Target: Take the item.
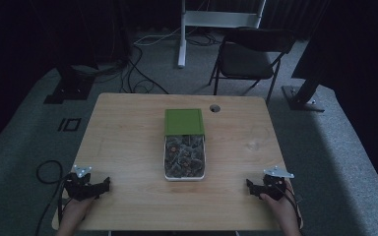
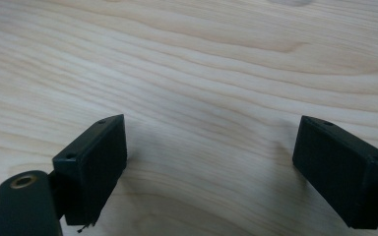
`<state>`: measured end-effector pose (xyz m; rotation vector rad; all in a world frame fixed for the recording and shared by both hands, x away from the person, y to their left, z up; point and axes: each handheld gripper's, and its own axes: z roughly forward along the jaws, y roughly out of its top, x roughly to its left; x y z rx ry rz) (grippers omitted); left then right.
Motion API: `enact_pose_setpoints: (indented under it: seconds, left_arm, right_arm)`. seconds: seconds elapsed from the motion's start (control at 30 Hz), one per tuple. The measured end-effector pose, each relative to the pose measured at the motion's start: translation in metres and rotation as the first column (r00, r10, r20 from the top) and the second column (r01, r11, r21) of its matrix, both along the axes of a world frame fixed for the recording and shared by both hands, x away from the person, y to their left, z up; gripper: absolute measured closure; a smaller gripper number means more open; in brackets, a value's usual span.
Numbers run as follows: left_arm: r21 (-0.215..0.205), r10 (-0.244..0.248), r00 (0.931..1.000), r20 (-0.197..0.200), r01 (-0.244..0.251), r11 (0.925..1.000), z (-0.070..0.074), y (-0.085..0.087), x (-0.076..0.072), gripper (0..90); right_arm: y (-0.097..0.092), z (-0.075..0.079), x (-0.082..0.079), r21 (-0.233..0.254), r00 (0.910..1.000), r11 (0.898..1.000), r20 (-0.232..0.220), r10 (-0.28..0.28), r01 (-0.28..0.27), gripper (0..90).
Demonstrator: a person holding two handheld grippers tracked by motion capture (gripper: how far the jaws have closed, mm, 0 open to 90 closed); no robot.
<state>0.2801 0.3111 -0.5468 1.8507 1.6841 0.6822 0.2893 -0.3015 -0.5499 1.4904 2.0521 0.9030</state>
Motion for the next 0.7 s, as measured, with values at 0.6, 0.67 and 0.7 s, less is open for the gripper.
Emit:
enact_pose_setpoints:
  seconds: [0.6, 0.67, 0.7]
  left_arm:
    - [0.000, 0.000, 1.0000, 0.000, 0.000, 1.0000, 0.000, 0.000, 0.000, 2.0]
    - [0.000, 0.000, 1.0000, 0.000, 0.000, 1.0000, 0.000, 0.000, 0.000, 2.0]
    - [0.000, 0.000, 1.0000, 0.000, 0.000, 1.0000, 0.000, 0.000, 0.000, 1.9]
  right_arm:
    - [0.004, 0.036, -0.005, 0.026, 0.9951, 1.000, 0.099, 0.000, -0.002, 14.8]
    - [0.006, 0.040, -0.005, 0.026, 0.9944, 1.000, 0.106, 0.009, -0.012, 15.2]
    - [0.008, 0.042, -0.005, 0.025, 0.9938, 0.999, 0.110, 0.018, -0.021, 15.3]
